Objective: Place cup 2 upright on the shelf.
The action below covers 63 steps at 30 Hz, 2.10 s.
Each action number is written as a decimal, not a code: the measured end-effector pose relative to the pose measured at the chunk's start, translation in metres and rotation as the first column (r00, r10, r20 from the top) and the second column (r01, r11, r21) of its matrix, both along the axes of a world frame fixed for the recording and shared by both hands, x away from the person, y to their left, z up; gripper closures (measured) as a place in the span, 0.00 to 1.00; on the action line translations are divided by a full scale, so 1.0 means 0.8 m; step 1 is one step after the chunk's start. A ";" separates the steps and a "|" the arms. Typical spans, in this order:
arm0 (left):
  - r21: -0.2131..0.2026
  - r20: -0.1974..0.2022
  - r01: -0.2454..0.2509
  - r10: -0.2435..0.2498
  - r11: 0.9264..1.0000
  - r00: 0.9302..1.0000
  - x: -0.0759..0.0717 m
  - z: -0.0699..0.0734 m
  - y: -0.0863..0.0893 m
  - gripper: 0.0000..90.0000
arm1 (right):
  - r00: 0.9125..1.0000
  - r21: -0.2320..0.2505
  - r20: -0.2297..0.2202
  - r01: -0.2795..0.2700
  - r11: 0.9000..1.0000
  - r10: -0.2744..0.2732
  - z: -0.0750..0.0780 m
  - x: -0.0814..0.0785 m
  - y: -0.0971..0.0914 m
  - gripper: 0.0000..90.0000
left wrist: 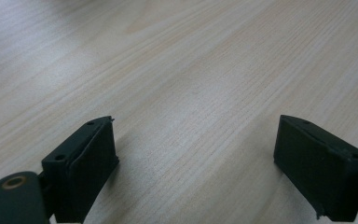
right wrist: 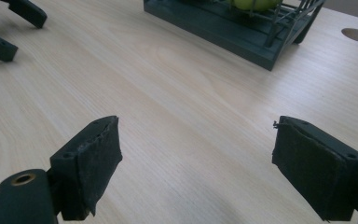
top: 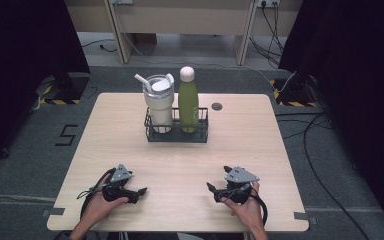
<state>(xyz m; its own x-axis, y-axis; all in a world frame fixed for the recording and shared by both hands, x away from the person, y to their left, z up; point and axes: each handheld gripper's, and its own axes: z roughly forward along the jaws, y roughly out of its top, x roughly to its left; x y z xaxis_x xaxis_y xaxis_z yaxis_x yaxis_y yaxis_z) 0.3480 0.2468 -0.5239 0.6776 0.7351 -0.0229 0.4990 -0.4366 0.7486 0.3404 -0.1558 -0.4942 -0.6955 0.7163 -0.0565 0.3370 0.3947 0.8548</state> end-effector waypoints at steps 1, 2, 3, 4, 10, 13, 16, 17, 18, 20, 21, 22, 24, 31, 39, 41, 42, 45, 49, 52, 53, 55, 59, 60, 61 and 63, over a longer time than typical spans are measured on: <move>0.000 0.000 0.000 0.000 1.000 1.000 0.000 0.000 0.000 0.13 | 1.000 0.002 -0.001 -0.001 1.000 0.001 0.000 -0.001 -0.001 0.17; 0.000 0.000 0.000 0.000 1.000 1.000 0.000 0.000 0.000 0.13 | 1.000 0.001 -0.003 -0.002 1.000 0.002 0.000 -0.001 -0.001 0.17; 0.000 0.000 0.000 0.000 1.000 1.000 0.000 0.000 0.000 0.13 | 1.000 -0.004 -0.005 -0.001 1.000 0.001 0.000 -0.002 -0.002 0.17; 0.000 0.000 0.000 0.000 1.000 1.000 0.000 0.000 0.000 0.13 | 1.000 -0.006 -0.007 0.002 1.000 -0.002 -0.001 -0.003 -0.002 0.17; 0.000 0.000 0.000 0.000 1.000 1.000 0.000 0.000 0.000 0.13 | 1.000 0.006 -0.027 0.009 1.000 -0.009 -0.012 -0.008 -0.009 0.17; 0.000 0.000 0.000 0.000 1.000 1.000 0.000 0.000 0.000 0.13 | 1.000 -0.024 -0.025 0.018 1.000 -0.018 -0.013 -0.010 -0.011 0.17; 0.000 0.000 0.000 0.000 1.000 1.000 0.000 0.000 0.000 0.13 | 1.000 -0.017 -0.027 0.016 1.000 -0.017 -0.013 -0.012 -0.012 0.17; 0.000 0.000 0.000 0.000 1.000 1.000 0.000 0.000 0.000 0.13 | 0.999 -0.026 -0.031 0.015 1.000 -0.016 -0.013 -0.012 -0.012 0.17; 0.000 0.000 0.000 0.000 1.000 1.000 0.000 0.000 0.000 0.13 | 0.999 -0.026 -0.031 0.015 1.000 -0.016 -0.013 -0.012 -0.012 0.17; 0.000 0.000 0.000 0.000 1.000 1.000 0.000 0.000 0.000 0.13 | 0.999 -0.032 -0.036 0.019 0.999 -0.020 -0.014 -0.013 -0.012 0.17; 0.000 0.000 0.000 0.000 1.000 1.000 0.000 0.000 0.000 0.13 | 0.999 -0.035 -0.037 0.017 0.999 -0.019 -0.015 -0.013 -0.012 0.17; 0.000 0.000 0.000 0.000 1.000 1.000 0.000 0.000 0.000 0.13 | 0.999 -0.038 -0.038 0.016 0.999 -0.018 -0.015 -0.013 -0.012 0.17; 0.000 0.000 0.000 0.000 1.000 1.000 0.000 0.000 0.000 0.13 | 0.999 -0.042 -0.046 0.018 0.999 -0.020 -0.016 -0.014 -0.012 0.17; 0.000 0.000 0.000 0.000 1.000 1.000 0.000 0.000 0.000 0.13 | 0.997 -0.030 -0.072 0.031 0.999 -0.033 -0.024 -0.018 -0.019 0.17; 0.000 0.000 0.000 0.000 1.000 1.000 0.000 0.000 0.000 0.13 | 0.993 -0.024 -0.111 0.037 0.999 -0.039 -0.025 -0.021 -0.027 0.17; 0.000 0.000 0.000 0.000 1.000 1.000 0.000 0.000 0.000 0.13 | 0.991 -0.028 -0.126 0.041 0.999 -0.044 -0.025 -0.021 -0.028 0.17; 0.000 0.000 0.000 0.000 1.000 1.000 0.000 0.000 0.000 0.13 | 0.990 -0.038 -0.133 0.039 0.998 -0.044 -0.026 -0.021 -0.028 0.17; 0.000 0.000 0.000 0.000 1.000 1.000 0.000 0.000 0.000 0.13 | 0.985 -0.075 -0.162 0.042 0.996 -0.053 -0.027 -0.020 -0.027 0.17; 0.000 0.000 0.000 0.000 1.000 1.000 0.000 0.000 0.000 0.13 | 0.979 -0.128 -0.195 0.038 0.991 -0.062 -0.030 -0.019 -0.025 0.12; 0.000 0.000 0.000 0.000 1.000 1.000 0.000 0.000 0.000 0.13 | 0.977 -0.130 -0.205 0.032 0.991 -0.059 -0.030 -0.017 -0.024 0.08; 0.000 0.000 0.000 0.000 1.000 1.000 0.000 0.000 0.000 0.13 | 0.976 -0.129 -0.210 0.033 0.991 -0.060 -0.030 -0.017 -0.024 0.07; 0.000 0.000 0.000 0.000 1.000 1.000 0.000 0.000 0.000 0.13 | 0.975 -0.130 -0.212 0.034 0.991 -0.061 -0.030 -0.017 -0.024 0.06; 0.000 0.000 0.000 0.000 1.000 1.000 0.000 0.000 0.000 0.13 | 0.975 -0.133 -0.212 0.037 0.990 -0.065 -0.030 -0.017 -0.024 0.05; 0.000 0.000 0.000 0.000 1.000 1.000 0.000 0.000 0.000 0.13 | 0.975 -0.133 -0.212 0.037 0.990 -0.065 -0.030 -0.017 -0.024 0.05; 0.000 0.000 0.000 0.000 1.000 1.000 0.000 0.000 0.000 0.13 | 0.975 -0.133 -0.212 0.037 0.990 -0.065 -0.030 -0.017 -0.024 0.05; 0.000 0.000 0.000 0.000 1.000 1.000 0.000 0.000 0.000 0.13 | 0.975 -0.133 -0.212 0.037 0.990 -0.065 -0.030 -0.017 -0.024 0.05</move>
<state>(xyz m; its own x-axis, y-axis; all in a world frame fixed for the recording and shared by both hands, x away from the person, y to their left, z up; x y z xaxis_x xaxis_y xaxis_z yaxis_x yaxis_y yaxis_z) 0.3480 0.2468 -0.5239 0.6775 0.7352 -0.0229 0.4990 -0.4366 0.7486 0.3269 -0.1751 -0.5185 -0.6638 0.7479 -0.0024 0.5306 0.4731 0.7033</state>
